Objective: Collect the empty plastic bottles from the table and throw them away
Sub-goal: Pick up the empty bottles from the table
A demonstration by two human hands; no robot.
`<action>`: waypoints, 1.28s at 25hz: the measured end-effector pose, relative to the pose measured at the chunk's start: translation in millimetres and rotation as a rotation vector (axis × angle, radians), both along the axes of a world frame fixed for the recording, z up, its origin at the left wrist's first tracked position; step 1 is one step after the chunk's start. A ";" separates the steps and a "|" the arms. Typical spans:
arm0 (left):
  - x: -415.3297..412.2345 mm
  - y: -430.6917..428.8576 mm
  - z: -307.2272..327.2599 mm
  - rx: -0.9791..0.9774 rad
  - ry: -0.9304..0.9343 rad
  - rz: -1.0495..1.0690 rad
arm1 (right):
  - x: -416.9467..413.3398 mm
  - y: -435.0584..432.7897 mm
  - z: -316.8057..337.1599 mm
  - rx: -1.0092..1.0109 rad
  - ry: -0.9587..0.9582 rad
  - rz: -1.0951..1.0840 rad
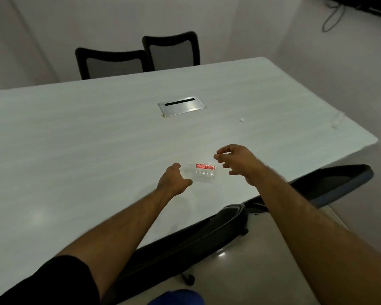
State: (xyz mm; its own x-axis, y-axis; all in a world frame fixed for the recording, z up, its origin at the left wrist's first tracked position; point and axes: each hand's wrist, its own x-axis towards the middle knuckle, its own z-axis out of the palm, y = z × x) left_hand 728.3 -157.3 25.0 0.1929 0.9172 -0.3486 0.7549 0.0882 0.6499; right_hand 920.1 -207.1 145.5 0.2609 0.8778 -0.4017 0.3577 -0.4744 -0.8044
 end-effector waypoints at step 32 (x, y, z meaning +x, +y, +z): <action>325.0 224.3 -86.2 -0.011 -0.012 0.283 | 318.7 208.3 -174.2 -0.051 0.126 -0.081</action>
